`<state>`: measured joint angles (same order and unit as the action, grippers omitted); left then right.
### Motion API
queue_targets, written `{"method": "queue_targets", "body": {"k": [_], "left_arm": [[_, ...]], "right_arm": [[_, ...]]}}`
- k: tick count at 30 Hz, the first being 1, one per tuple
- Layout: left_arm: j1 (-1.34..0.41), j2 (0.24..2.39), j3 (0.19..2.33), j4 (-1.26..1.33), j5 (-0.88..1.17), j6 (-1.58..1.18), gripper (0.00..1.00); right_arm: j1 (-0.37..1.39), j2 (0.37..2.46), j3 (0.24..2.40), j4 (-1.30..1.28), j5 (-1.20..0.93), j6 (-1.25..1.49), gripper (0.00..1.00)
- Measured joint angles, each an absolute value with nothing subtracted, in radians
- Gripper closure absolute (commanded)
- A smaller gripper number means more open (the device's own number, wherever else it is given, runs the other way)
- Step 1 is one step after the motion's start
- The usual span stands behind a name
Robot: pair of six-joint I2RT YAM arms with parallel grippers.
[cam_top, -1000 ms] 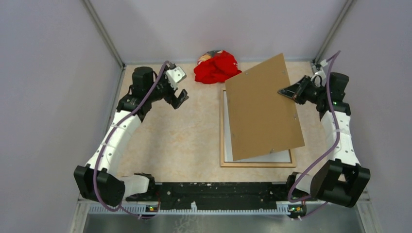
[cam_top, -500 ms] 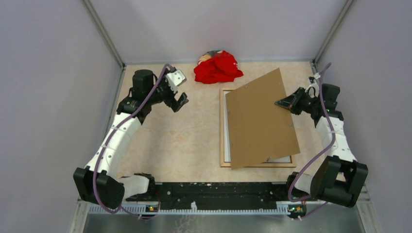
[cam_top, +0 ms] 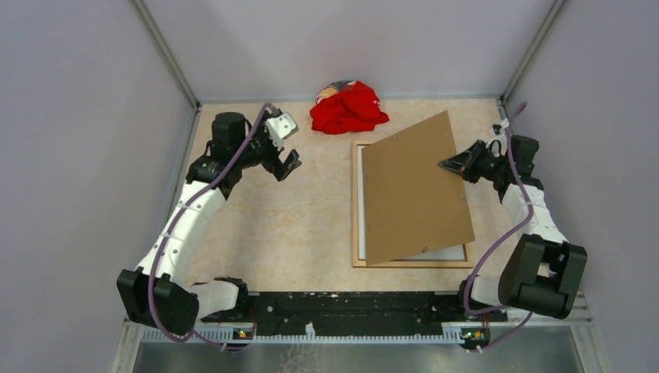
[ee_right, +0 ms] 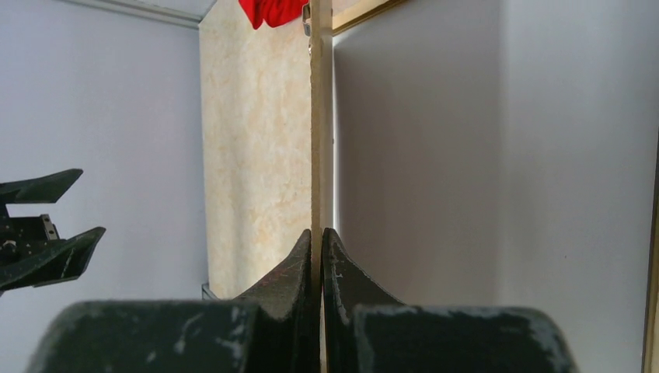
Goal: Put the photo into the frame
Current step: Turn over the photo frame item on the photo frame.
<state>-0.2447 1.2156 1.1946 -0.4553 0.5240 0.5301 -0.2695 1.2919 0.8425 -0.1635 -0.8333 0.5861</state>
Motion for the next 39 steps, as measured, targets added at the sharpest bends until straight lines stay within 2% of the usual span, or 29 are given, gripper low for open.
{"method": "queue_targets", "body": {"k": [17, 39], "left_arm": [[-0.245, 1.201, 1.189, -0.474, 0.527, 0.541, 0.03], [-0.245, 1.201, 1.189, -0.482, 0.527, 0.551, 0.03]], "right_arm": [[-0.27, 1.371, 0.841, -0.061, -0.836, 0.64, 1.0], [-0.225, 1.373, 0.75, 0.07, -0.821, 0.7, 1.0]]}}
